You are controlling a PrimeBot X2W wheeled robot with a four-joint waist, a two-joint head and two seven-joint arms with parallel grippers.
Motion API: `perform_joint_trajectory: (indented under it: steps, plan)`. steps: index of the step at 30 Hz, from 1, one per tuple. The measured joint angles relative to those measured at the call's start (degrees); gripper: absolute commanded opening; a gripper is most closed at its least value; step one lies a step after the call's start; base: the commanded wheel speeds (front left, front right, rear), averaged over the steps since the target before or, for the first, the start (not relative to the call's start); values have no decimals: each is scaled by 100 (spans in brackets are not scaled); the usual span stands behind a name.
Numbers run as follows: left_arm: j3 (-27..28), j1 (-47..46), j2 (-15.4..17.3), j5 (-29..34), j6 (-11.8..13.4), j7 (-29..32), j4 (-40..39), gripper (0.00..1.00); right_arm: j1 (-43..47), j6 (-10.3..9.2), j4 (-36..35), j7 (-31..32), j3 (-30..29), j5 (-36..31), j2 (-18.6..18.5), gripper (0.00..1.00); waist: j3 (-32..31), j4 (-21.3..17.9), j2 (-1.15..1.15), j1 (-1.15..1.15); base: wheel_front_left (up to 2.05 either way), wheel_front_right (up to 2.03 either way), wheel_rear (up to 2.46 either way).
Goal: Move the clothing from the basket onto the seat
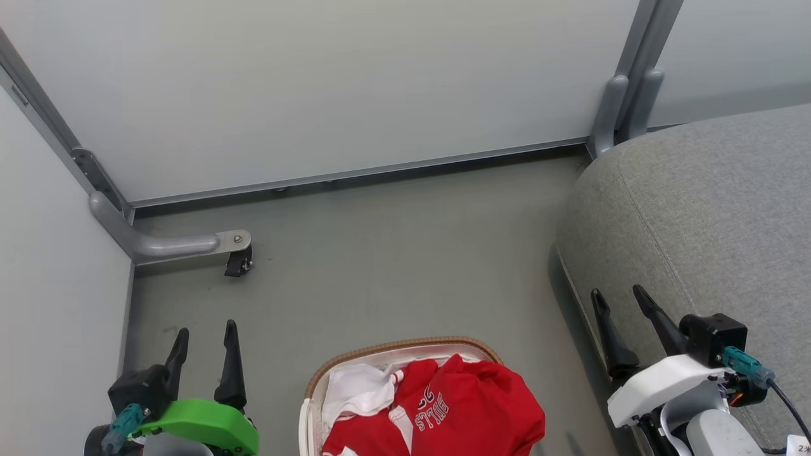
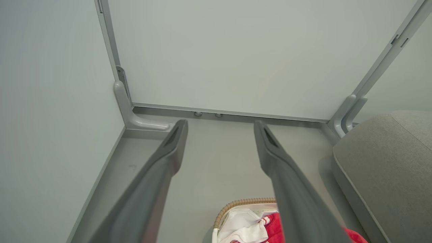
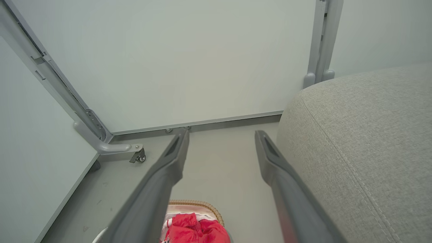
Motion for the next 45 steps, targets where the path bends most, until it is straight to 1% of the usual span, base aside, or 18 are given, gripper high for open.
perform_joint_trajectory:
  steps: [17, 21, 25, 29, 37, 39, 45]
  plan:
    - [167, 2, -149, 724, -147, -194, -57, 100, 7, 0, -131, -203, -118, -793, 116, 100, 104, -72, 0, 0, 0, 0, 0]
    - [58, -18, -172, 878, -194, -241, 79, 100, -92, 0, -152, -229, -78, -984, 158, 100, 270, -120, 0, 0, 0, 0, 0]
    - [-108, -248, -185, 1004, -208, -288, 210, 100, -302, 2, -226, -279, -42, -1161, 193, 100, 535, -201, 0, 0, 0, 0, 0]
    - [-426, -543, -154, 1076, -224, -321, 441, 100, -521, 2, -327, -326, 15, -1371, 238, 100, 887, -319, 0, 0, 0, 0, 0]
    - [-1318, -1319, 135, 891, -226, -400, 884, 100, -1000, 3, -590, -402, 226, -1657, 299, 100, 1685, -629, 0, 0, 0, 0, 0]
    - [-1519, -1498, 196, 808, -227, -409, 1007, 100, -1081, 3, -659, -402, 292, -1631, 305, 100, 1885, -713, 0, 0, 0, 0, 0]
    - [-2067, -2047, 367, 307, -231, -409, 1371, 100, -1323, 3, -884, -402, 498, -1410, 305, 100, 2507, -989, 0, 1, 0, 0, 0]
